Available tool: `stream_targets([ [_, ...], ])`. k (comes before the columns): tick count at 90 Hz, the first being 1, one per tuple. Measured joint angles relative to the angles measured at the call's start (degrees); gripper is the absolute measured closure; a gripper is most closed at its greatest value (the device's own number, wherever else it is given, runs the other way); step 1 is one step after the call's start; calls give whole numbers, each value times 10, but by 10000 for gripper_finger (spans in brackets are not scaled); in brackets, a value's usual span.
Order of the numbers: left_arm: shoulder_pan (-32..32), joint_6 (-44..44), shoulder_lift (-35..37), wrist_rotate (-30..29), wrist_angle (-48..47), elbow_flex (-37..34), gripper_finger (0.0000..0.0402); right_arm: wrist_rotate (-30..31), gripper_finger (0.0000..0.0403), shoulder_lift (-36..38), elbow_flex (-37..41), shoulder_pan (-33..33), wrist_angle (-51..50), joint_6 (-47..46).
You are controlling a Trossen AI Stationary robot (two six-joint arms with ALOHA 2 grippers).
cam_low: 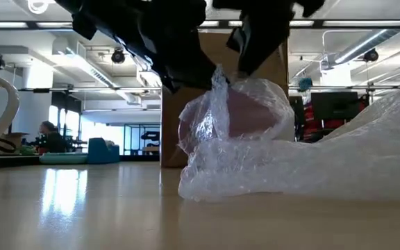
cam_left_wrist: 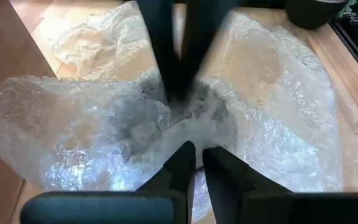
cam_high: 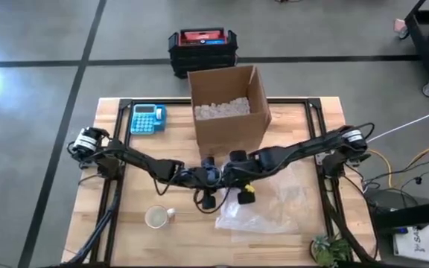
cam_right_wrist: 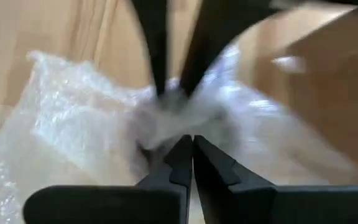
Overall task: Wrap mug
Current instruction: Wrap the purple mug with bubble wrap
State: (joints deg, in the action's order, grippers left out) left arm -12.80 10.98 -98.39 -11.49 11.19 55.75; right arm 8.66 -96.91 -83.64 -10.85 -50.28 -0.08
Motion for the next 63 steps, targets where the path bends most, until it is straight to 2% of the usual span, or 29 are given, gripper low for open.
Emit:
stream_targets([
  [12,0,0,0,0,2,0,381,114,403,32,6,6,-31,-5],
  [18,0,0,0,0,2,0,381,131,403,35,18,16,-31,-21],
  [36,0,0,1,4,5,-1,381,101,403,3,90,36,72,-31],
  [49,0,0,3,4,7,-2,381,96,403,-9,111,41,136,-25],
  [63,1,0,4,5,6,-2,381,-8,403,-1,113,35,193,-7],
])
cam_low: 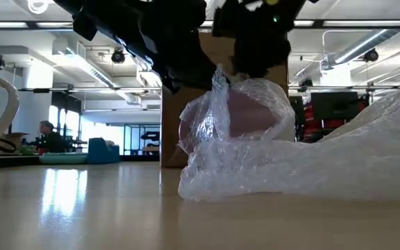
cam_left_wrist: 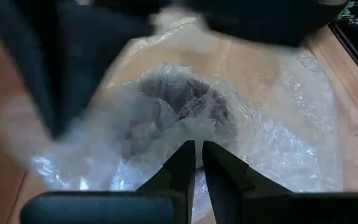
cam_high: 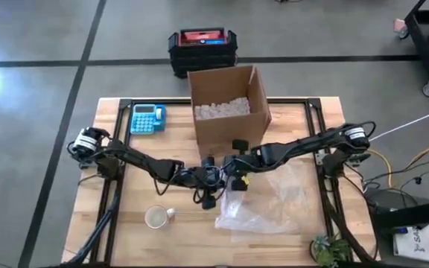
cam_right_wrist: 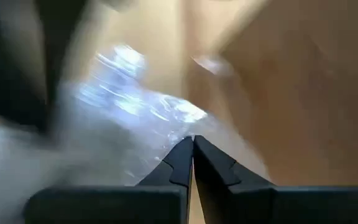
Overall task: Wrap mug
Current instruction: Wrap the purple mug with bubble wrap
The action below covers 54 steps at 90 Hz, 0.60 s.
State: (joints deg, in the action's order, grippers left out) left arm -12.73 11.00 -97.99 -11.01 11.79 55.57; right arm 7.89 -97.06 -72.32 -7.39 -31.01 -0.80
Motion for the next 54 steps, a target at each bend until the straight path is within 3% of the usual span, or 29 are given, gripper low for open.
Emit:
stream_targets([
  [31,5,17,1,3,-5,0,381,-83,403,-10,17,-23,-22,-11],
  [54,6,20,7,1,-12,3,381,-79,403,-37,42,-27,4,-31],
])
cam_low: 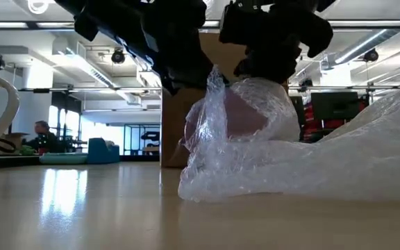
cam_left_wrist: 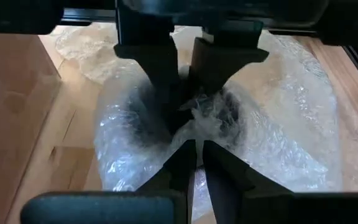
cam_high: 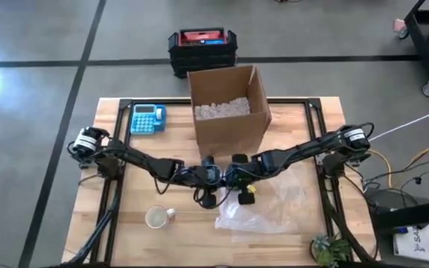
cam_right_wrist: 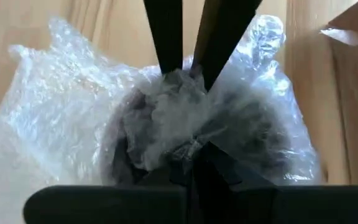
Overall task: Wrap mug
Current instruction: Wrap the purple mug with bubble wrap
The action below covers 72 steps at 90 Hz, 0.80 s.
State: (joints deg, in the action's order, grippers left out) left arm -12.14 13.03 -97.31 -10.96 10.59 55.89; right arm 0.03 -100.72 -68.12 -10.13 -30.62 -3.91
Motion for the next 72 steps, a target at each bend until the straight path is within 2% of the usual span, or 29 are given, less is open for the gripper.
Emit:
stream_targets([
  [24,0,-4,23,-1,-16,35,381,0,403,10,0,-1,10,8],
  [49,13,-2,-58,2,20,33,381,10,403,23,1,-1,1,6],
  [72,13,-2,-73,7,15,37,381,19,403,93,-45,0,-101,0],
])
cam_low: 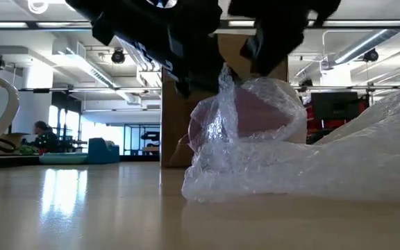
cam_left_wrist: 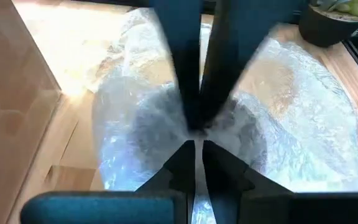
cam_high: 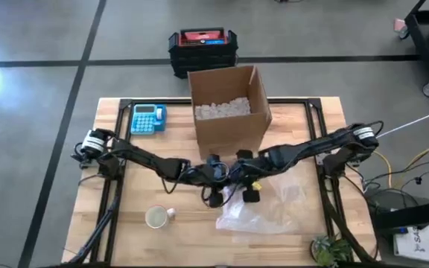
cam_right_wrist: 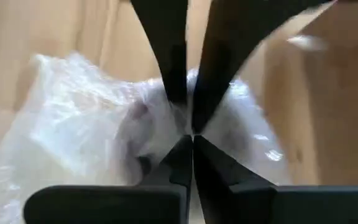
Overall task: Wrap mug
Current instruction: Wrap the purple mug with bubble wrap
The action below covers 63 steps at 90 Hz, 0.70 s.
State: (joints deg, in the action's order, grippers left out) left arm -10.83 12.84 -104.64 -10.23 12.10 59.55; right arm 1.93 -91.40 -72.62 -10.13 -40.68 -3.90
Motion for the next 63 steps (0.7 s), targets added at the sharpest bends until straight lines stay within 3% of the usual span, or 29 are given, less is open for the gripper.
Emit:
stream_targets([
  [11,0,-3,3,2,0,-1,381,90,403,11,9,4,-33,-13],
  [22,0,-3,3,2,0,-1,381,152,403,2,29,5,-3,-23],
  [43,-1,-3,4,4,2,-2,381,88,403,-22,47,-13,90,9],
  [63,-1,-3,4,6,5,-2,381,92,403,-20,47,-32,81,-5],
])
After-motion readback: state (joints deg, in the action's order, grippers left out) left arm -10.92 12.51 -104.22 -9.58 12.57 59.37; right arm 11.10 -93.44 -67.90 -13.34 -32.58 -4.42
